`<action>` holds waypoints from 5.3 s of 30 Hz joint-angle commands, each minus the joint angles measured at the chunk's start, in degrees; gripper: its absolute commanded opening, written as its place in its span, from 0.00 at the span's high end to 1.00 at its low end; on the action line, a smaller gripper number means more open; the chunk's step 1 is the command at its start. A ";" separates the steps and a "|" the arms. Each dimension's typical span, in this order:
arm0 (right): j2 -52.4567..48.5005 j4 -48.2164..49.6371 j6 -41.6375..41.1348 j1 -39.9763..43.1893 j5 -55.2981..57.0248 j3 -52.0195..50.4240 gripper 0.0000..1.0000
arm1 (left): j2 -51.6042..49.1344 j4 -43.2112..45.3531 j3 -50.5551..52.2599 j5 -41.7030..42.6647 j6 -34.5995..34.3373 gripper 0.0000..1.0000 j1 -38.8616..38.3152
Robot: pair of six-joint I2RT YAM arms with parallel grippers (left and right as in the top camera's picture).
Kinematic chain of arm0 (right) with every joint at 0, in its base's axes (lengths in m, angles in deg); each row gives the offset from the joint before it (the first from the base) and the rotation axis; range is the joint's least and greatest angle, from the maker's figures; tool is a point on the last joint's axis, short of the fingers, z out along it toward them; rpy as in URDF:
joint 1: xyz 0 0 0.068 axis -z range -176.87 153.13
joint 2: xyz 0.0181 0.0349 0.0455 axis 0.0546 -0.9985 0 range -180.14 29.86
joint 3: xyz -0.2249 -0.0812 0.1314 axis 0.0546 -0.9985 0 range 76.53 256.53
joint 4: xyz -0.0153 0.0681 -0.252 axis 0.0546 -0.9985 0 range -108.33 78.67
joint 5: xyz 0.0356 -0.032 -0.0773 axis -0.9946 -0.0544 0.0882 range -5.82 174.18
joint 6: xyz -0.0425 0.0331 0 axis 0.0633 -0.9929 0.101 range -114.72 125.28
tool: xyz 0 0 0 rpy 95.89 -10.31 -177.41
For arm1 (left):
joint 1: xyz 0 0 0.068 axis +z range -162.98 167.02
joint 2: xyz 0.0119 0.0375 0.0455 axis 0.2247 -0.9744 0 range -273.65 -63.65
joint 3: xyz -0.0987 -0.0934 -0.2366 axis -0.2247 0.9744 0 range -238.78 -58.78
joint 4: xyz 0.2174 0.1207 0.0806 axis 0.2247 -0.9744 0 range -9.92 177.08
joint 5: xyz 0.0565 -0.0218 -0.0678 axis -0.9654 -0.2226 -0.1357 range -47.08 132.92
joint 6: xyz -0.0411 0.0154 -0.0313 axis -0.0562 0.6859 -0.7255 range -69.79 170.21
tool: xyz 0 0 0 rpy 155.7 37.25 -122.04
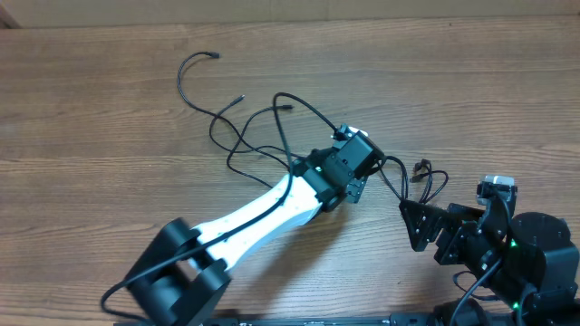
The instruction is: Untangle cables
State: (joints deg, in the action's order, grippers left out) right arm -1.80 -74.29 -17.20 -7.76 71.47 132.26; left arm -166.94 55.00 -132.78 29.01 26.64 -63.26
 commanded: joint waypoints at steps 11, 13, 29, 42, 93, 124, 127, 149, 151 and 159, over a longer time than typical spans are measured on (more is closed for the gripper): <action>0.15 -0.33 -0.15 0.15 -0.22 0.83 0.00 | -8.02 4.72 -0.74 4.96 2.19 0.59 0.00; 0.15 -0.63 -0.15 0.15 -0.24 0.81 0.00 | -8.02 5.38 -0.74 5.01 2.14 0.63 0.00; 0.15 -5.44 -0.17 0.15 -0.26 0.81 0.00 | 7.04 -8.37 -13.05 4.74 2.23 0.96 1.55; 0.09 -2.16 -0.24 0.15 -0.83 0.09 0.00 | 23.15 -6.36 -16.50 4.74 4.33 0.96 1.62; -30.64 64.15 5.79 -13.11 -25.33 -8.02 0.96 | 37.70 -18.51 -16.50 -7.13 -25.94 0.96 10.38; -22.73 47.30 24.33 -4.24 -22.36 -8.02 0.96 | 28.06 -27.89 -16.06 35.63 28.81 0.96 13.60; -22.73 46.51 24.33 -4.24 -20.37 -8.02 0.96 | 29.18 -28.87 -16.06 35.17 29.18 0.96 14.32; -26.40 46.42 24.28 -7.17 -23.63 -8.04 0.82 | 29.49 -26.05 -16.06 45.38 29.14 0.96 15.02; -26.58 46.84 24.28 -7.41 -25.20 -8.04 0.78 | 29.49 -25.33 -16.06 47.15 29.14 0.96 15.02; -27.19 47.71 24.28 -9.29 -26.58 -8.04 0.60 | 29.49 -24.59 -16.06 45.44 27.80 0.96 15.37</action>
State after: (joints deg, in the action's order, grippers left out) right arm -29.04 -27.41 6.97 -16.53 45.99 123.97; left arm -138.18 29.97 -148.38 74.17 54.85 -48.49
